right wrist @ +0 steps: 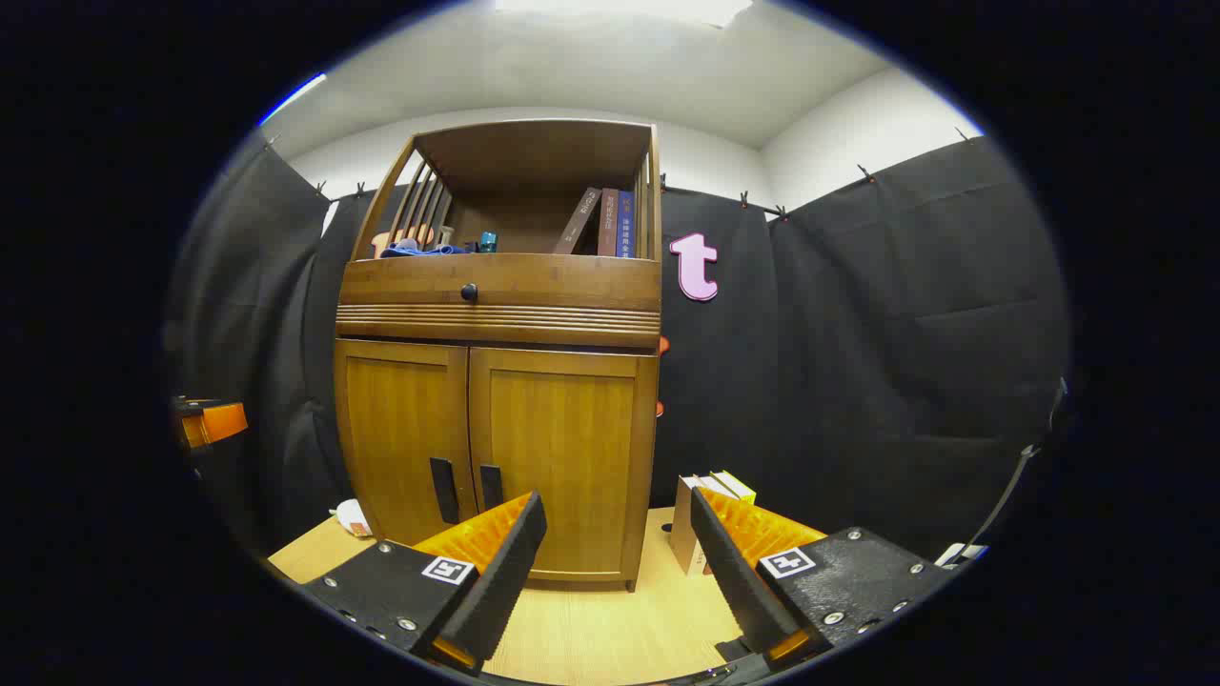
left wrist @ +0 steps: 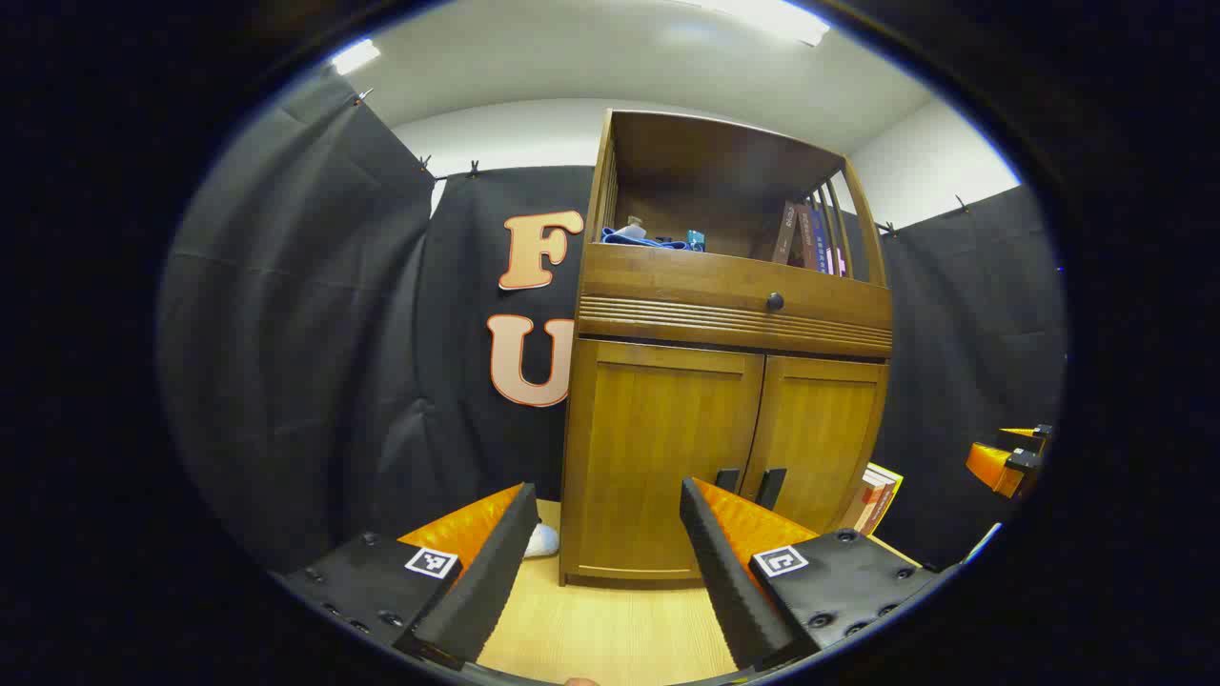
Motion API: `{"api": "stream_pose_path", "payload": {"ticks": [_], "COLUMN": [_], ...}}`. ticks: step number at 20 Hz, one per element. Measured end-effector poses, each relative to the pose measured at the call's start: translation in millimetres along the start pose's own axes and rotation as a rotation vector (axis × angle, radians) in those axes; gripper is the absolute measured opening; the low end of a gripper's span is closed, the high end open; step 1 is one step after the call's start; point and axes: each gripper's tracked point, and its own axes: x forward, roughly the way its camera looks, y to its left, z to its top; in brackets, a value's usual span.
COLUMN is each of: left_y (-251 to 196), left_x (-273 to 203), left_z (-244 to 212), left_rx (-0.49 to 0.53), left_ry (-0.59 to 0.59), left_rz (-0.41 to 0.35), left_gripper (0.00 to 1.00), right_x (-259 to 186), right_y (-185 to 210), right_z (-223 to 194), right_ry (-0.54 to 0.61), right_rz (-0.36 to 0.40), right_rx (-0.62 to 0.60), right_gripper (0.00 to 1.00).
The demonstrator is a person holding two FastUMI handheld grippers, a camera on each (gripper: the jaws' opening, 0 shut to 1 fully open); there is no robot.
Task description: Open the right door of the double-door shoe cabinet with the right hand, and open the left door with the left hand.
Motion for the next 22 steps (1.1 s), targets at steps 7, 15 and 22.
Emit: {"api": "stream_pose_path", "payload": {"ticks": [7,15,22], "left_y": [-8,-8,-15], "left_x": [-4,-3,6], "left_z": [7,11,7], "left_rx": [0.012,0.013,0.009], "left_ry": [-0.018,-0.022,-0.015], "left_rz": [-0.01,-0.013,-0.014], "left_gripper": [0.96,0.93,0.93], "right_x": [-4,-3,-1], "right_y": [-13,-20,-13], "right_z": [4,6,1], "right_ry": [0.002,0.009,0.026], "right_rz": [-0.018,-0.035,-0.034], "right_rx": [0.018,0.028,0.018], "right_gripper": [0.99,0.99,0.99]}}
